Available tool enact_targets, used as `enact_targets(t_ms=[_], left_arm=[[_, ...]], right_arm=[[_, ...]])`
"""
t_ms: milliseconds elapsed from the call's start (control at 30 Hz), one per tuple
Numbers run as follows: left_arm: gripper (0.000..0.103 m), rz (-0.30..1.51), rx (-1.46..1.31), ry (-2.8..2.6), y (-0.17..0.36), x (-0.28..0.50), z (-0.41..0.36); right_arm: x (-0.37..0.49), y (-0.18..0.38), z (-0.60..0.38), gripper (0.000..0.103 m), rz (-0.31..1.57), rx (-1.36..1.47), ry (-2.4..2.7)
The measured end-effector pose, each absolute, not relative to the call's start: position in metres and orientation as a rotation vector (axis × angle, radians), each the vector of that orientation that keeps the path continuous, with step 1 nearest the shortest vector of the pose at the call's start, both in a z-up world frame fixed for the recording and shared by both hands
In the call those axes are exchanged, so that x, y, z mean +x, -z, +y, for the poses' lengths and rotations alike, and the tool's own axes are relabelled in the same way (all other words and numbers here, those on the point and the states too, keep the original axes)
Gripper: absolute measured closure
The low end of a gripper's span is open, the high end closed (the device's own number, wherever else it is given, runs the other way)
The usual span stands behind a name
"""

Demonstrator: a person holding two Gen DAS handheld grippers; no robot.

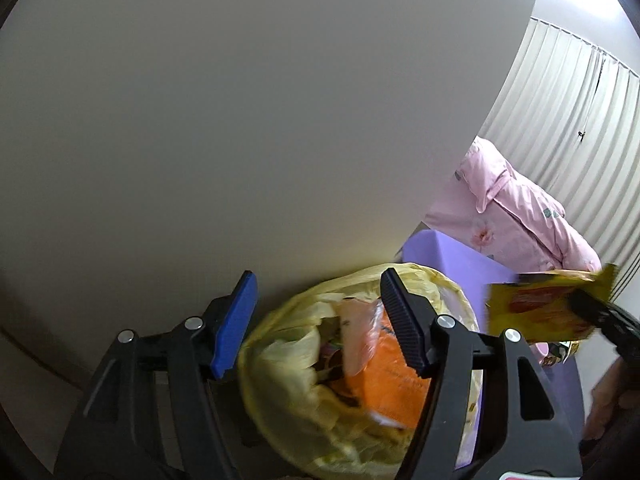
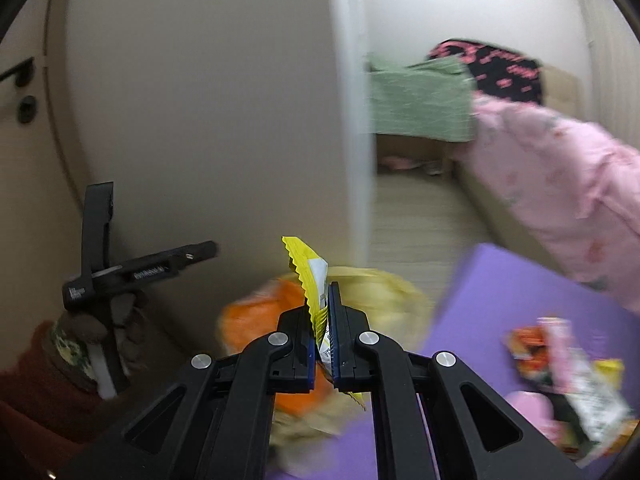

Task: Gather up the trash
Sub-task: 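Move the yellow wrapper into the trash bag and open the right tool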

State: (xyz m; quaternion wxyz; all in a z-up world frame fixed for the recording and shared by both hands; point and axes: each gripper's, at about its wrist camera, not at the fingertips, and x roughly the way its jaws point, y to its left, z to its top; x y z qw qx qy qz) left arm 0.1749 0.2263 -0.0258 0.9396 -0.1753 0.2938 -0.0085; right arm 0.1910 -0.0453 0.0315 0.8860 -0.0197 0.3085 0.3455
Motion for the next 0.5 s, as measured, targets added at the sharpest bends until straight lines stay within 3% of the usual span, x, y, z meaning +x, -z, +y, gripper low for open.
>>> enact_targets(t_ms=[300, 500], left_arm=[[0.042, 0.571, -0.306, 0.015, 0.028, 0.134, 0.23], [0.042, 0.598, -0.339, 0.033, 0.044, 0.135, 0.234]], right_arm=[[0.242, 0.076, 0.024, 0.096, 0.933, -0.07, -0.705], [0.263, 0.105, 0.036, 0.096, 1.005, -0.178, -0.608]])
